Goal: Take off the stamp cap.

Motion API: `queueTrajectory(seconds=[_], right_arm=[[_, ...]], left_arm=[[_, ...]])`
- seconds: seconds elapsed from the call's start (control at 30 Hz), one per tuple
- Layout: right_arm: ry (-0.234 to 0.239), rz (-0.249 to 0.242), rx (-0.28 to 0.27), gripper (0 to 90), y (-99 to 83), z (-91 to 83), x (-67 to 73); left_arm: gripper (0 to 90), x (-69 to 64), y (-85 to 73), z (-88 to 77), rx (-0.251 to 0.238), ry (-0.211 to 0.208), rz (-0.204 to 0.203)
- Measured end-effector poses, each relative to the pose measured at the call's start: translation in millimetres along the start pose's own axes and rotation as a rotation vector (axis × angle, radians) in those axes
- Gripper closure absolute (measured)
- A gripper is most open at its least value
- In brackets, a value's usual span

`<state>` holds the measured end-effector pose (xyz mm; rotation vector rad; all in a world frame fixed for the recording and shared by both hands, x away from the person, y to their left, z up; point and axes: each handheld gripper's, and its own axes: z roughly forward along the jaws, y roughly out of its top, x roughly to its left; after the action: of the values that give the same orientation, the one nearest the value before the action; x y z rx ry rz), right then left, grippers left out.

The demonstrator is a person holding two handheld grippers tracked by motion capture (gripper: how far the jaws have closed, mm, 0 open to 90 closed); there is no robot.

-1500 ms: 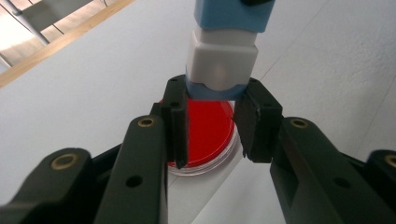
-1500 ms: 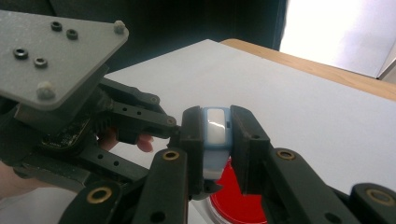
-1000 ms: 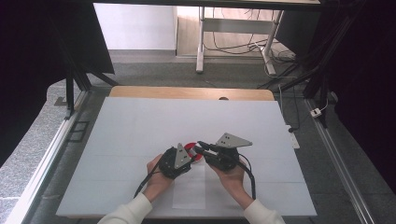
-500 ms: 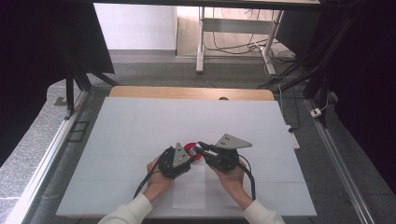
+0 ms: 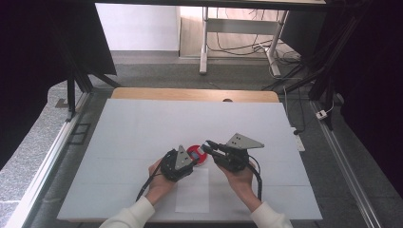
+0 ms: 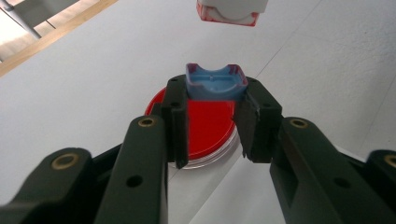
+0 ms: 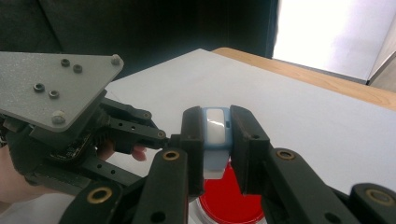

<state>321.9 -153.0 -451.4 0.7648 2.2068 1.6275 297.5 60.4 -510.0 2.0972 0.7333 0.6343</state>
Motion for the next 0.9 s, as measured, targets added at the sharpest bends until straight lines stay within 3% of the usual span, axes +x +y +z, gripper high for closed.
queueTrajectory(seconds=[0.67,0.9], right_arm=[[0.015,-0.011,-0.024,75.3,1.5,-4.3,-1.6],[0.016,-0.012,-0.032,75.2,2.5,-6.4,-3.9]], left_arm=[[65.9,11.9,-4.4,-12.8,-0.040,-0.001,-0.026],[65.8,19.1,-7.4,-23.7,-0.055,-0.020,-0.038]])
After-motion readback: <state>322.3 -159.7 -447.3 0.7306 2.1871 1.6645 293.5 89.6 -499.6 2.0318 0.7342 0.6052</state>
